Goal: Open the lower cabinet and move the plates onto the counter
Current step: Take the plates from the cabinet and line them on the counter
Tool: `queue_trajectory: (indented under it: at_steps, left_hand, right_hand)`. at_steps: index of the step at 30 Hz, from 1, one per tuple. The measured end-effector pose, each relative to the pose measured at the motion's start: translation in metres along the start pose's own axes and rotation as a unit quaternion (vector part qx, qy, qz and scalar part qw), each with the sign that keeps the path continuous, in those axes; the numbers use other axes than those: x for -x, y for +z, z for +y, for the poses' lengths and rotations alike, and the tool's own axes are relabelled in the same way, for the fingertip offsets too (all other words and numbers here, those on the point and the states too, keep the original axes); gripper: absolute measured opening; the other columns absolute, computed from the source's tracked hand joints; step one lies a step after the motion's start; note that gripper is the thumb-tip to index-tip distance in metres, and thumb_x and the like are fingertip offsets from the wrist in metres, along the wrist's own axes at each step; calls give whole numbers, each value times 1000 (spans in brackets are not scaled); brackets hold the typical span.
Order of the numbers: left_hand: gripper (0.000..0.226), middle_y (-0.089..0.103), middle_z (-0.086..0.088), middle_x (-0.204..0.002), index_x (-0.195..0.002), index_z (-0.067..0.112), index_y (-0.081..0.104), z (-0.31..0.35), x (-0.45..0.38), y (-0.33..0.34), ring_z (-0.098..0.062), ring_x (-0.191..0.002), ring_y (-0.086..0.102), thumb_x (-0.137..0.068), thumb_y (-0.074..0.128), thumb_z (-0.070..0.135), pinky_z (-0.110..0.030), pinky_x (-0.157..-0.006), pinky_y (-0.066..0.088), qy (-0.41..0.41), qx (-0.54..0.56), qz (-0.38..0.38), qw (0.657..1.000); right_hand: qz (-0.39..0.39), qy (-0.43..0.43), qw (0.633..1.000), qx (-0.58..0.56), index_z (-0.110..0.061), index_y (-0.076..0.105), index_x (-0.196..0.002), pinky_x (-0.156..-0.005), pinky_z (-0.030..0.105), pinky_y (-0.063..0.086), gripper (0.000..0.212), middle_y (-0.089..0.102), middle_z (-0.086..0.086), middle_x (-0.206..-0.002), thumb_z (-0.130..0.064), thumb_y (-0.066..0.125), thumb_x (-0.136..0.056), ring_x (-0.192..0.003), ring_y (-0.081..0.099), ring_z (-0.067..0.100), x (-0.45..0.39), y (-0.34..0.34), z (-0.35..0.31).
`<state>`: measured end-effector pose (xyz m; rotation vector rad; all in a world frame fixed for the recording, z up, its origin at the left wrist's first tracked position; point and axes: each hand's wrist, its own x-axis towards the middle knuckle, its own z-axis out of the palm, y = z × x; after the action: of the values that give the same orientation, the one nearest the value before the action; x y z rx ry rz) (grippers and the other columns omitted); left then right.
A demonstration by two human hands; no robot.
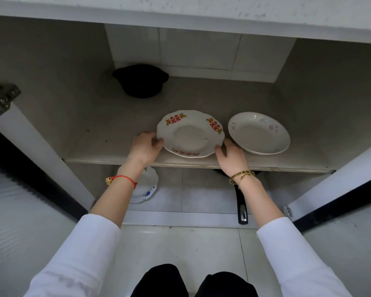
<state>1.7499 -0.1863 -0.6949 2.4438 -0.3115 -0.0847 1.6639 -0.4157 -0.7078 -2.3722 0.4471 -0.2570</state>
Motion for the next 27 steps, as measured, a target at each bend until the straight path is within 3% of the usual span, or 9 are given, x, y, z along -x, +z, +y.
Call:
queue_trajectory:
  at_steps: [6,8,10,12,14,17,21,27]
  left_hand:
    - [25,72,-15,-101,-107,6,71,-6,39,-5,-32,-92,65,-94,54,20,-29,-77,48,25,37,43,998]
    - [21,74,-10,-94,-99,9,73,-8,56,-7,-26,-82,65,-92,55,19,-22,-67,44,31,47,63,996]
    - [19,74,-3,-92,-99,12,73,-11,74,-11,-12,-76,61,-92,56,19,-2,-58,37,39,64,81,994]
    - [21,73,0,-99,-107,14,72,-14,93,-16,-6,-82,60,-93,58,19,5,-64,34,42,82,99,991]
    - [25,71,1,-110,-115,16,69,-17,112,-19,-11,-97,61,-93,58,22,-2,-75,35,43,79,115,989]
    - [28,69,0,-118,-120,17,68,-20,140,-24,-18,-111,59,-94,58,22,-17,-88,37,40,80,132,987]
    - [28,68,5,-120,-119,20,68,-25,172,-30,-13,-114,59,-94,59,22,-22,-94,39,33,89,155,983]
    - [30,69,5,-117,-120,23,67,-37,197,-31,-18,-105,62,-92,59,26,-34,-88,51,5,103,177,979]
  right_hand:
    - [13,-38,999,-12,-13,54,-112,-65,32,44,27,62,12,-86,-31,43,-94,-76,58,33,31,-6,-4]
    - [17,-55,998,-11,-16,53,-113,-57,31,40,27,63,9,-86,-32,43,-95,-64,58,21,46,-7,-5]
    - [20,-72,997,-9,-19,52,-117,-58,26,37,28,63,5,-95,-33,42,-96,-60,54,8,60,-6,-6]
    - [13,-83,996,-13,-22,49,-123,-66,26,42,31,64,3,-107,-35,41,-96,-73,57,14,74,-5,-5]
    - [0,-94,995,-18,-25,46,-128,-79,31,48,34,60,3,-122,-37,40,-96,-98,61,21,86,-3,-3]
    - [-26,-97,994,-40,-34,40,-134,-109,38,39,39,43,0,-148,-40,39,-95,-138,39,19,105,0,-3]
    - [-23,-111,992,-63,-39,36,-138,-110,23,22,42,34,-10,-152,-40,40,-95,-146,17,6,130,3,-8]
    - [-57,-109,990,-72,-38,31,-142,-111,22,18,47,34,-15,-152,-38,40,-97,-145,10,-1,148,10,-15]
